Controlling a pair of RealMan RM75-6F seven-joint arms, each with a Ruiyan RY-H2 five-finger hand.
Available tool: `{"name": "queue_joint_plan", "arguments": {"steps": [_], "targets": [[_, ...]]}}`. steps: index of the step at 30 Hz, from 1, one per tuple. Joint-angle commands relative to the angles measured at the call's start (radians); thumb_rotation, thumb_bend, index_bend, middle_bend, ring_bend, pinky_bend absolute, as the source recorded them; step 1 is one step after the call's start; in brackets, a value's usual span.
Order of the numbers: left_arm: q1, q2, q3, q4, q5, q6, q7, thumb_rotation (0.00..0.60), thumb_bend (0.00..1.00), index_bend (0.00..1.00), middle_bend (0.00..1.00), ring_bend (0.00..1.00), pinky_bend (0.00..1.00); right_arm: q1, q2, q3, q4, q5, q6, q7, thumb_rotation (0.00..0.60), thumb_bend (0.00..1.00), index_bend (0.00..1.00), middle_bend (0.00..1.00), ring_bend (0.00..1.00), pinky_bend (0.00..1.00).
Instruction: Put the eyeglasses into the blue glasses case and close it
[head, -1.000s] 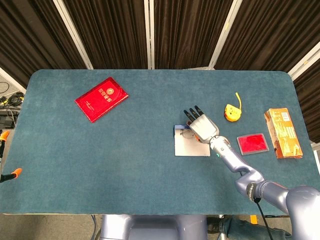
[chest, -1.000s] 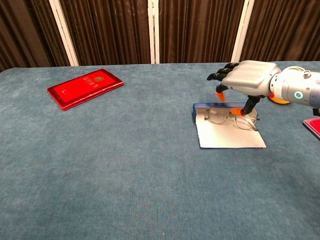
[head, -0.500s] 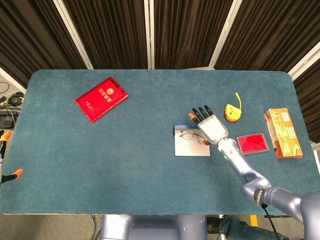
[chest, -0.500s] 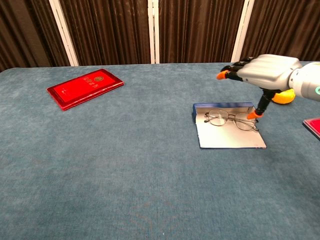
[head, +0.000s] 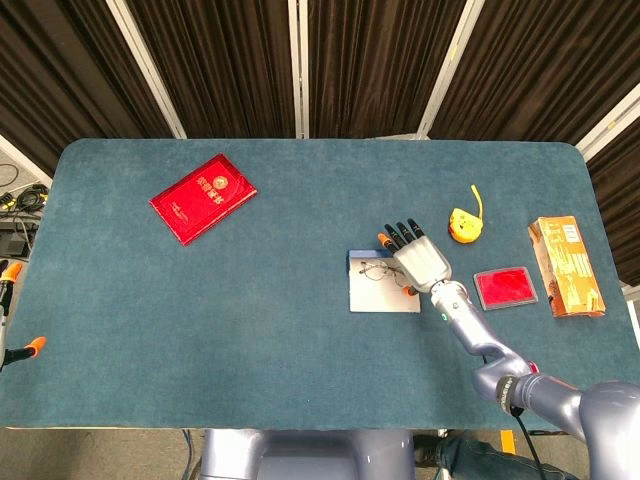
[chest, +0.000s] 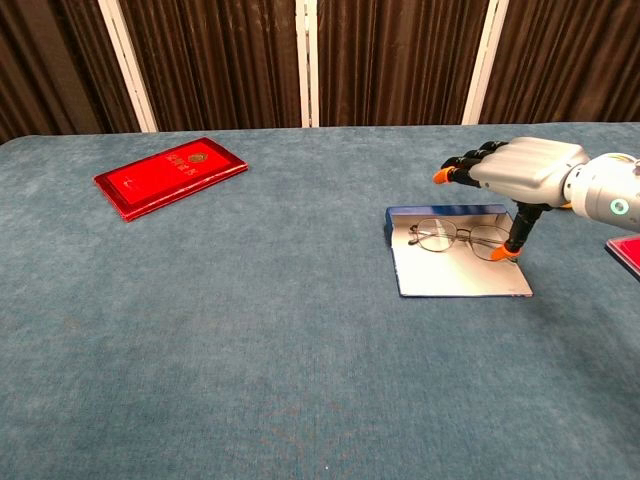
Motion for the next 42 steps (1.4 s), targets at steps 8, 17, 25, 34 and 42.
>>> {"name": "queue_joint_plan", "arguments": {"steps": [8, 17, 25, 34, 42], "targets": [[-0.006, -0.004, -0.002, 0.009, -0.014, -0.010, 0.002, 0.600, 0.00, 0.00, 0.00, 0.00, 0.00, 0.012, -0.043, 0.004, 0.093, 0.003, -0.010, 0.000, 0.600, 0.00, 0.00, 0.00, 0.00, 0.00], [-0.008, -0.009, -0.001, 0.010, -0.018, -0.007, 0.010, 0.600, 0.00, 0.00, 0.00, 0.00, 0.00, 0.021, -0.088, 0.032, 0.166, -0.013, 0.058, 0.007, 0.600, 0.00, 0.00, 0.00, 0.00, 0.00], [-0.008, -0.009, -0.001, 0.010, -0.022, -0.007, 0.008, 0.600, 0.00, 0.00, 0.00, 0.00, 0.00, 0.016, -0.081, 0.026, 0.163, -0.038, 0.088, 0.021, 0.600, 0.00, 0.00, 0.00, 0.00, 0.00], [-0.009, -0.006, 0.002, 0.009, -0.017, -0.008, 0.004, 0.600, 0.00, 0.00, 0.00, 0.00, 0.00, -0.031, -0.044, -0.024, 0.149, -0.073, 0.102, 0.043, 0.600, 0.00, 0.00, 0.00, 0.00, 0.00], [-0.008, -0.009, 0.003, 0.008, -0.020, -0.006, 0.010, 0.600, 0.00, 0.00, 0.00, 0.00, 0.00, -0.033, -0.067, -0.022, 0.207, -0.073, 0.084, 0.073, 0.600, 0.00, 0.00, 0.00, 0.00, 0.00]]}}
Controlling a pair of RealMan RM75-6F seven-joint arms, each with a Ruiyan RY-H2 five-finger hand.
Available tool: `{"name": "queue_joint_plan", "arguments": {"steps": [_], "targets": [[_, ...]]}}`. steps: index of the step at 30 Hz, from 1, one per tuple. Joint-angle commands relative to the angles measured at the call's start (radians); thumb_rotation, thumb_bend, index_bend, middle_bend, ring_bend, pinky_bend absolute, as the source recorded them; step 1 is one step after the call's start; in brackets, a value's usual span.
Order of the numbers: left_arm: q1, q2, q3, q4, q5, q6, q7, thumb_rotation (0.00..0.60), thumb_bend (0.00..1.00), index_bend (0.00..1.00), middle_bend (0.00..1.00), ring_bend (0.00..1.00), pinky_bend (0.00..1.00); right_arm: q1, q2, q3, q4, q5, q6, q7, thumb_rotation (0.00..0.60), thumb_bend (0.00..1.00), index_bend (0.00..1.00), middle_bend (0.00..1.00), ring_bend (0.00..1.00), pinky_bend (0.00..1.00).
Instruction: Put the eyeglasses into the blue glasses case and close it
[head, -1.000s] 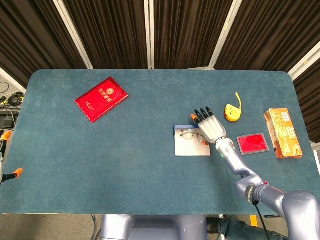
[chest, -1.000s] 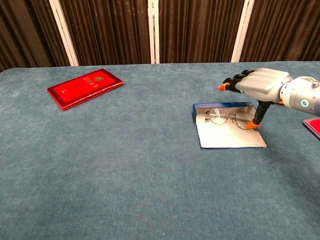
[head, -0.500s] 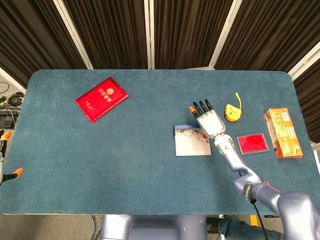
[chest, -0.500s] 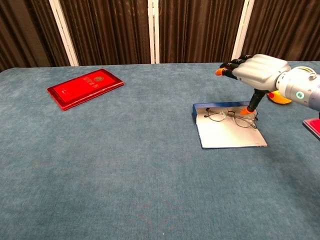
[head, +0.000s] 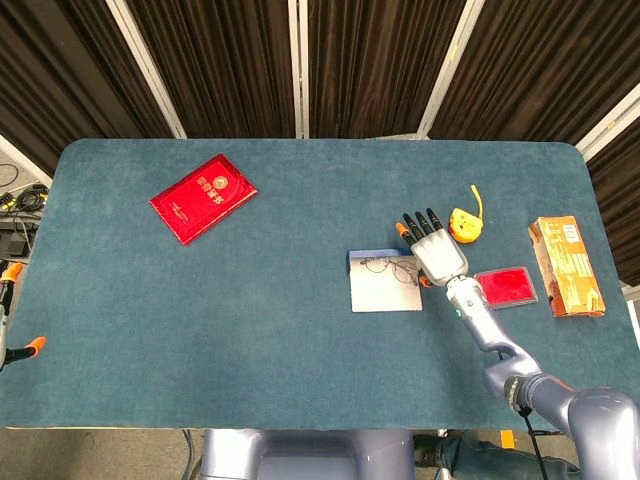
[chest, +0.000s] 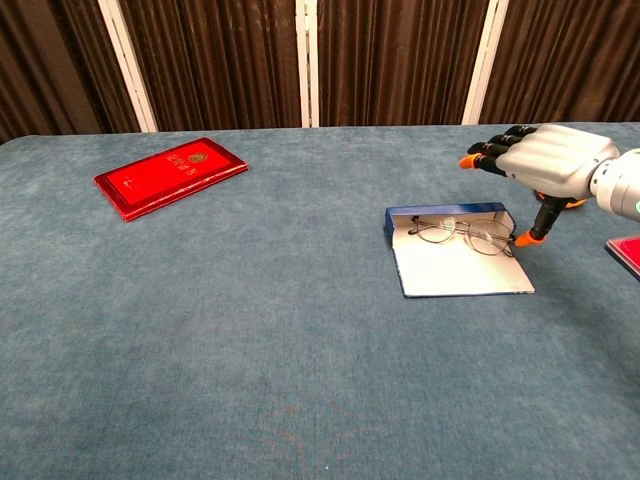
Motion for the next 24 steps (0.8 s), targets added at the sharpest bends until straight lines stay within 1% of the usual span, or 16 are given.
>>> {"name": "queue_joint_plan", "arguments": {"steps": [1, 10, 14, 20, 24], "targets": [[-0.002, -0.002, 0.000, 0.001, -0.003, -0.002, 0.003, 0.600, 0.00, 0.00, 0.00, 0.00, 0.00, 0.006, -0.016, 0.008, 0.024, 0.003, -0.011, 0.011, 0.600, 0.00, 0.00, 0.00, 0.00, 0.00], [-0.004, -0.004, -0.002, 0.004, -0.011, -0.005, 0.006, 0.600, 0.00, 0.00, 0.00, 0.00, 0.00, 0.041, -0.061, 0.040, 0.083, 0.017, -0.034, -0.001, 0.600, 0.00, 0.00, 0.00, 0.00, 0.00], [-0.006, -0.003, -0.003, 0.007, -0.016, -0.009, 0.002, 0.600, 0.00, 0.00, 0.00, 0.00, 0.00, 0.053, -0.076, 0.057, 0.092, 0.024, -0.031, -0.001, 0.600, 0.00, 0.00, 0.00, 0.00, 0.00], [-0.007, -0.002, -0.003, 0.009, -0.018, -0.012, -0.002, 0.600, 0.00, 0.00, 0.00, 0.00, 0.00, 0.052, -0.075, 0.066, 0.077, 0.021, 0.000, -0.007, 0.600, 0.00, 0.00, 0.00, 0.00, 0.00], [-0.007, -0.002, -0.002, 0.008, -0.016, -0.011, 0.000, 0.600, 0.00, 0.00, 0.00, 0.00, 0.00, 0.042, -0.061, 0.055, 0.037, -0.003, 0.035, -0.002, 0.600, 0.00, 0.00, 0.00, 0.00, 0.00]]}}
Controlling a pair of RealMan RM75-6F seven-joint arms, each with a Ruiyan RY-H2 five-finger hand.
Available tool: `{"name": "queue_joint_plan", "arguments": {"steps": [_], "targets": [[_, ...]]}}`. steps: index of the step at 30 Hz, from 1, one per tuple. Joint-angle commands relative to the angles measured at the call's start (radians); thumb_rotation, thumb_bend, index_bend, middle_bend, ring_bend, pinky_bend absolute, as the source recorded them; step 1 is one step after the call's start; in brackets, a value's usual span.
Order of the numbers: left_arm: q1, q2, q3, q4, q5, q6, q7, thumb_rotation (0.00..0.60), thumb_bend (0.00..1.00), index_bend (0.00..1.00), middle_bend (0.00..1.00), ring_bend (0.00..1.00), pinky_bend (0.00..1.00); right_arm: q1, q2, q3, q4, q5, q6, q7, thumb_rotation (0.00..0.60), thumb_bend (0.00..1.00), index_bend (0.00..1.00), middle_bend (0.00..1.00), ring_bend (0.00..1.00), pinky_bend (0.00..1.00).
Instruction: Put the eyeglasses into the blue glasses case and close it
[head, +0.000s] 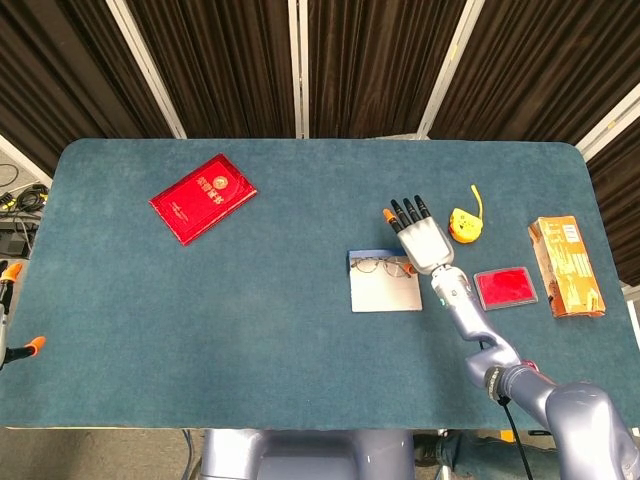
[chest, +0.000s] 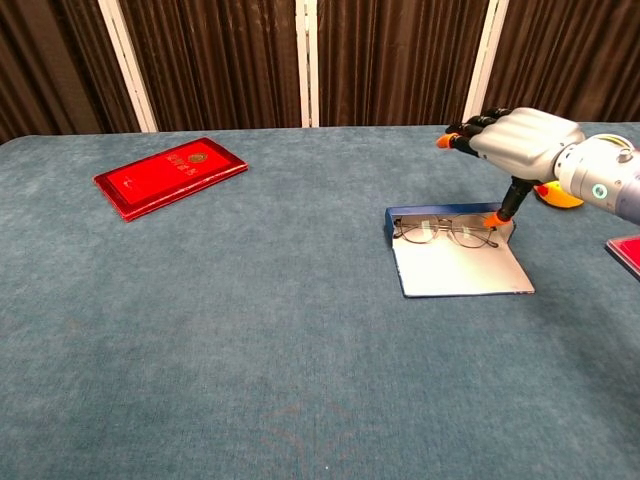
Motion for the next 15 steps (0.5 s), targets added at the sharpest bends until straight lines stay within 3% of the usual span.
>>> {"name": "queue_joint_plan", "arguments": {"steps": [1, 7, 15], "targets": [[0.000, -0.001, 0.001, 0.000, 0.001, 0.000, 0.002, 0.600, 0.00, 0.00, 0.00, 0.00, 0.00, -0.008, 0.012, -0.010, -0.031, -0.019, 0.025, 0.005, 0.600, 0.00, 0.00, 0.00, 0.00, 0.00], [0.001, -0.002, 0.003, -0.004, 0.004, 0.004, 0.007, 0.600, 0.00, 0.00, 0.00, 0.00, 0.00, -0.016, 0.011, -0.025, -0.087, -0.032, 0.031, -0.016, 0.600, 0.00, 0.00, 0.00, 0.00, 0.00], [0.000, -0.001, 0.001, 0.000, -0.001, 0.002, 0.001, 0.600, 0.00, 0.00, 0.00, 0.00, 0.00, -0.011, -0.025, -0.020, -0.054, -0.017, 0.009, -0.045, 0.600, 0.00, 0.00, 0.00, 0.00, 0.00]]}}
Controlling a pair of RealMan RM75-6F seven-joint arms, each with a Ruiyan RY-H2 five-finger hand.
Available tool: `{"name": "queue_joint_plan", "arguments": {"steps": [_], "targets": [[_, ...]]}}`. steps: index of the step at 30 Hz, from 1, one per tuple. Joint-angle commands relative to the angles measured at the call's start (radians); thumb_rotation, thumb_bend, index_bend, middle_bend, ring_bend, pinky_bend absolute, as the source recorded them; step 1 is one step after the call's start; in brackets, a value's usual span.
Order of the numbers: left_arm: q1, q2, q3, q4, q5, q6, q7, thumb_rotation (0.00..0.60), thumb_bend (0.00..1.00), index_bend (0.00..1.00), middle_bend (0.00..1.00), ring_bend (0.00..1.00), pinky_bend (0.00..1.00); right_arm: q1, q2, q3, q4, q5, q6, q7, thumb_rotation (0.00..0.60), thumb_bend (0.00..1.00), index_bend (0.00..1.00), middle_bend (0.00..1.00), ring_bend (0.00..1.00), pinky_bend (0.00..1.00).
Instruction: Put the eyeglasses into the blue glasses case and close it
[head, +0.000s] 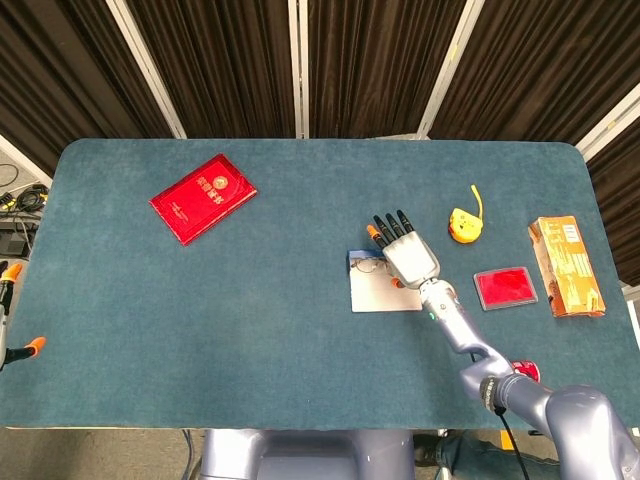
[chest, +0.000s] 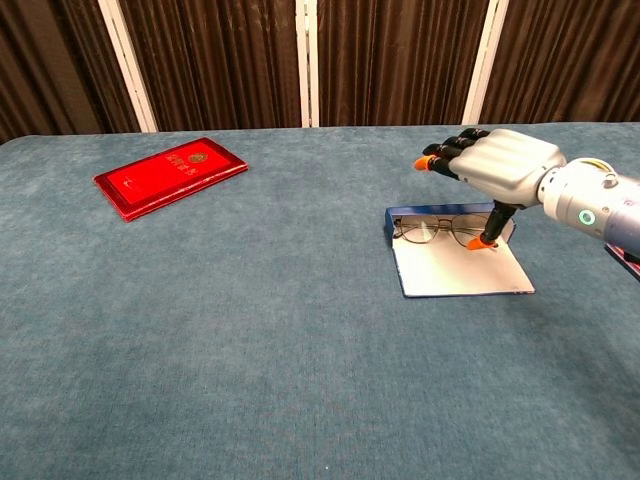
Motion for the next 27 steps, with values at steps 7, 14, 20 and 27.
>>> {"name": "queue_joint_plan", "arguments": {"steps": [7, 14, 20, 27], "targets": [[-0.003, 0.000, -0.001, 0.003, -0.005, -0.005, 0.000, 0.600, 0.00, 0.00, 0.00, 0.00, 0.00, 0.011, -0.046, 0.018, 0.103, 0.027, -0.030, -0.009, 0.600, 0.00, 0.00, 0.00, 0.00, 0.00], [-0.006, -0.003, -0.001, 0.007, -0.013, -0.011, 0.005, 0.600, 0.00, 0.00, 0.00, 0.00, 0.00, 0.017, -0.055, 0.038, 0.152, 0.039, -0.026, 0.008, 0.600, 0.00, 0.00, 0.00, 0.00, 0.00], [-0.006, -0.005, 0.001, 0.006, -0.012, -0.011, 0.006, 0.600, 0.00, 0.00, 0.00, 0.00, 0.00, -0.016, 0.003, 0.005, 0.044, -0.013, 0.049, 0.033, 0.600, 0.00, 0.00, 0.00, 0.00, 0.00], [-0.003, -0.001, 0.007, -0.001, 0.005, -0.007, -0.001, 0.600, 0.00, 0.00, 0.00, 0.00, 0.00, -0.087, 0.147, -0.041, -0.250, -0.036, 0.098, 0.011, 0.600, 0.00, 0.00, 0.00, 0.00, 0.00]]}}
